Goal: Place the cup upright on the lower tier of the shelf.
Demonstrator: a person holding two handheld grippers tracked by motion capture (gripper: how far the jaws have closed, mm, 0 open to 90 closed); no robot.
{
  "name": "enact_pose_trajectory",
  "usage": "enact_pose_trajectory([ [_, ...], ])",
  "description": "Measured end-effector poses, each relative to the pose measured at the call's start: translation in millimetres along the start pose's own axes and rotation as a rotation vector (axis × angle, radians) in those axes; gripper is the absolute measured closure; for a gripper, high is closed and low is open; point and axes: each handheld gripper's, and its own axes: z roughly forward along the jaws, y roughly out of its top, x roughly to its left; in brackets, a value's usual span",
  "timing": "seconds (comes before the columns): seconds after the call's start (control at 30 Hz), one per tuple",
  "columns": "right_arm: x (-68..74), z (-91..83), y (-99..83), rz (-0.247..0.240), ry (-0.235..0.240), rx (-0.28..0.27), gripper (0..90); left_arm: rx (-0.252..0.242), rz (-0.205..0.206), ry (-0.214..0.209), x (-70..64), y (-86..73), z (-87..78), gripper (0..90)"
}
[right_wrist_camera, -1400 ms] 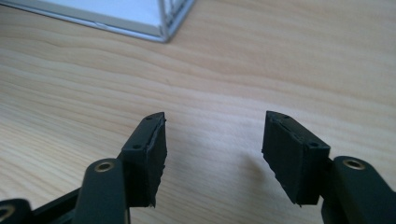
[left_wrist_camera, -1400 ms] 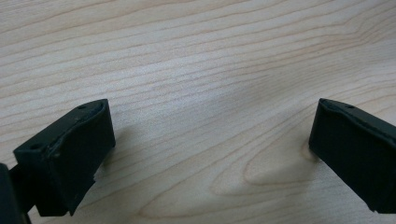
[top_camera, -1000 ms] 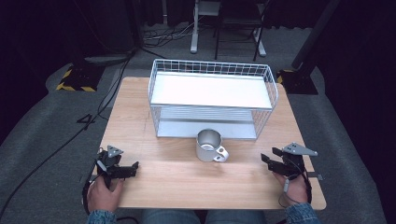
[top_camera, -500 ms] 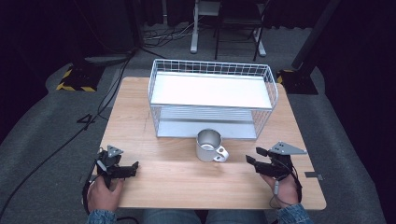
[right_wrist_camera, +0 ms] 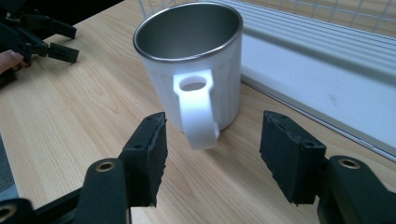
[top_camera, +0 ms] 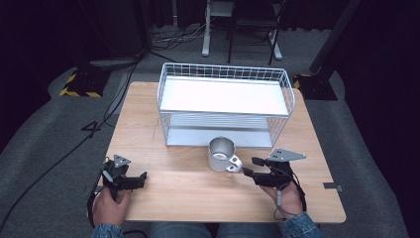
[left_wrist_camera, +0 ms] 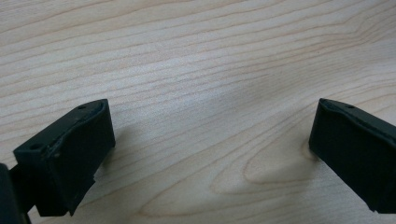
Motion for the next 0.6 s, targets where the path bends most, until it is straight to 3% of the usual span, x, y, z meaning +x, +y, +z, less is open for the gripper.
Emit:
enact_pose_trajectory([
  [0.27,7.0,15.3,4.2,-0.025,0.011,0.015,45.7,0.000,0.000,0.000,0.0,0.0,0.1,0.5],
  [0.4,9.3,29.6,4.5,-0.050,-0.006,0.046,53.9,0.000,0.000,0.000,0.0,0.0,0.0,0.5],
  [0.6,9.0,35.6,4.3,-0.057,-0.023,0.053,61.7,0.000,0.000,0.000,0.0,0.0,0.0,0.5],
])
